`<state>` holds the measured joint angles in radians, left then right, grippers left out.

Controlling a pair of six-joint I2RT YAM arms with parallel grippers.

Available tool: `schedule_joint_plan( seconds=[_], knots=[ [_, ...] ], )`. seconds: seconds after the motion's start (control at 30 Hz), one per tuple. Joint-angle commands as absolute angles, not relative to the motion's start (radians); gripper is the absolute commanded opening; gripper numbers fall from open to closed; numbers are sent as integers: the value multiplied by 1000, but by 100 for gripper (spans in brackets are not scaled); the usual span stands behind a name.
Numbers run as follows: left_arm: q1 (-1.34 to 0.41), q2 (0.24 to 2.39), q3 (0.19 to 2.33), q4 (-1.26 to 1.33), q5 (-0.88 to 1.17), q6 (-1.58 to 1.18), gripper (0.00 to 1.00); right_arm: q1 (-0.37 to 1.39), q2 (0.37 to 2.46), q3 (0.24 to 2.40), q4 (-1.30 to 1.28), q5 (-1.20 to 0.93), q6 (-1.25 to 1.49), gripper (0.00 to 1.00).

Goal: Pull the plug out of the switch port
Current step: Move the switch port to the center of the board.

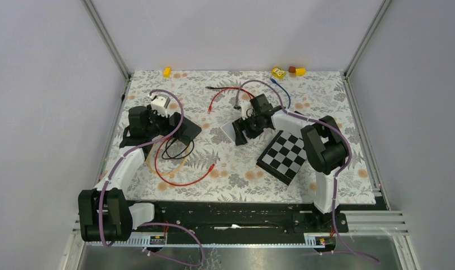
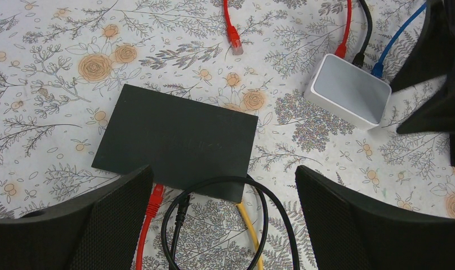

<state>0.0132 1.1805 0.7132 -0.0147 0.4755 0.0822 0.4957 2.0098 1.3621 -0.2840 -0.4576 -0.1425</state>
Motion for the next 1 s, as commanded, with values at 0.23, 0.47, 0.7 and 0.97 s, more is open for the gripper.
schedule_joint_plan(
  seconds=[0.23, 0.47, 0.7, 0.97],
  knots=[
    [6, 1186, 755, 2, 480, 100, 97, 643, 1809, 1208, -172, -436, -41, 87],
    [6, 1183, 757, 2, 483, 95, 97, 639, 1794, 1264, -176, -219, -210, 88],
    [6, 1173, 758, 2, 486, 92, 97, 556, 1912, 1414, -230, -180, -235, 86],
    [6, 1169, 758, 3, 490, 92, 97, 430, 2043, 1554, -235, -218, -102, 76]
  ],
)
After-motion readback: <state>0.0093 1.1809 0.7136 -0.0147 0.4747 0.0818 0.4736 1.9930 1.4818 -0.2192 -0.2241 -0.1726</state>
